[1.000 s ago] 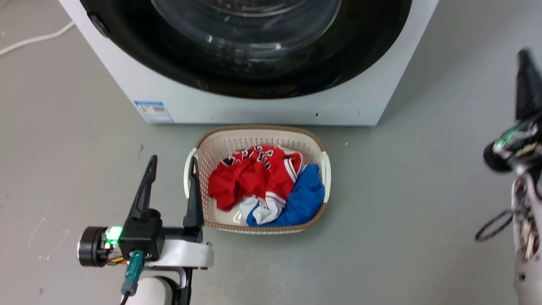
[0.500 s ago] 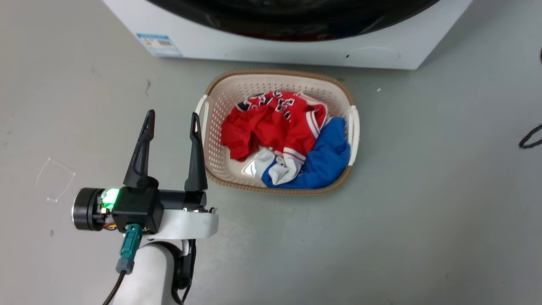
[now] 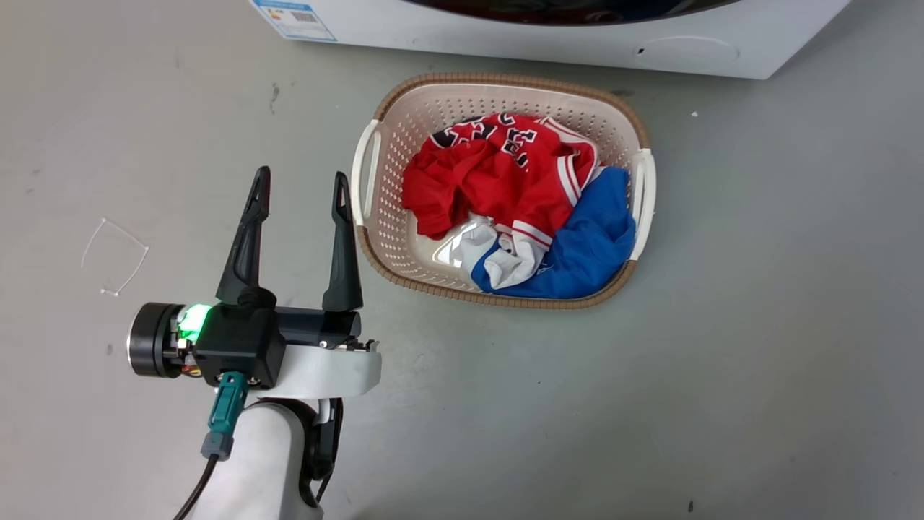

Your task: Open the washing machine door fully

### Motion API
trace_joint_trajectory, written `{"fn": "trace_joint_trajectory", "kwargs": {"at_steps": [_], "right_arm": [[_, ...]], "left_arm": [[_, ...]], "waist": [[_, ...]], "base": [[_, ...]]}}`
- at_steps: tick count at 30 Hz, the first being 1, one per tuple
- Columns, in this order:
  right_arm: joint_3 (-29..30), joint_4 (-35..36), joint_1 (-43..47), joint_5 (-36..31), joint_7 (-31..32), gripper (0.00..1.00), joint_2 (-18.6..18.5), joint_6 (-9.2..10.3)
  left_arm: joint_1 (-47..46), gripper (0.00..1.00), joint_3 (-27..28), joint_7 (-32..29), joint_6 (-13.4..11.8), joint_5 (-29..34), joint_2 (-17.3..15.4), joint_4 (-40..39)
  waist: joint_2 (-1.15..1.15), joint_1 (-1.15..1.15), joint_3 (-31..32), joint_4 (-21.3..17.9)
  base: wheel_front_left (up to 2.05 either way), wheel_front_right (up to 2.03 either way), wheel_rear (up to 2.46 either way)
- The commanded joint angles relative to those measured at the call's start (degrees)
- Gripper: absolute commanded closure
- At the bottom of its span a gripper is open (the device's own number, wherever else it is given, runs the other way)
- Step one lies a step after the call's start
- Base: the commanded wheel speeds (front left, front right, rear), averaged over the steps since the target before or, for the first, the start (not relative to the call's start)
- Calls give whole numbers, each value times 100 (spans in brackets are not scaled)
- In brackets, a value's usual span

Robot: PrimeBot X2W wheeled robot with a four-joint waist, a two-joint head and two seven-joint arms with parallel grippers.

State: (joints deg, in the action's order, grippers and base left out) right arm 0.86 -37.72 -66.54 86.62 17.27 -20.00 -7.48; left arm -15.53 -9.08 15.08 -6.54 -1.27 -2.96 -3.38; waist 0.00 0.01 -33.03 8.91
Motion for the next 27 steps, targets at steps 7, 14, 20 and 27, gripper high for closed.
{"fn": "trace_joint_trajectory", "kwargs": {"at_steps": [7, 14, 20, 27], "right_arm": [[-365, -240, -539, -246, 459, 100, -194, -2], [-537, -280, -525, -258, 795, 100, -193, -8], [-682, -195, -157, -179, 1009, 100, -21, -9], [-876, 67, 300, -131, 1230, 100, 125, -15]], "left_arm": [[-38, 0, -53, 14, -55, -44, 11, -5], [-43, 0, -71, 14, -59, -46, 11, 55], [44, 0, -69, 14, -65, -25, 11, 106], [218, 0, 45, 14, -7, 32, 8, 169]], "waist": [[0, -1, -117, 110], [0, -1, -56, 127], [0, -1, 178, 60], [0, -1, 534, -90]], "base": [[0, 0, 0], [0, 0, 0], [0, 0, 0], [0, 0, 0]]}}
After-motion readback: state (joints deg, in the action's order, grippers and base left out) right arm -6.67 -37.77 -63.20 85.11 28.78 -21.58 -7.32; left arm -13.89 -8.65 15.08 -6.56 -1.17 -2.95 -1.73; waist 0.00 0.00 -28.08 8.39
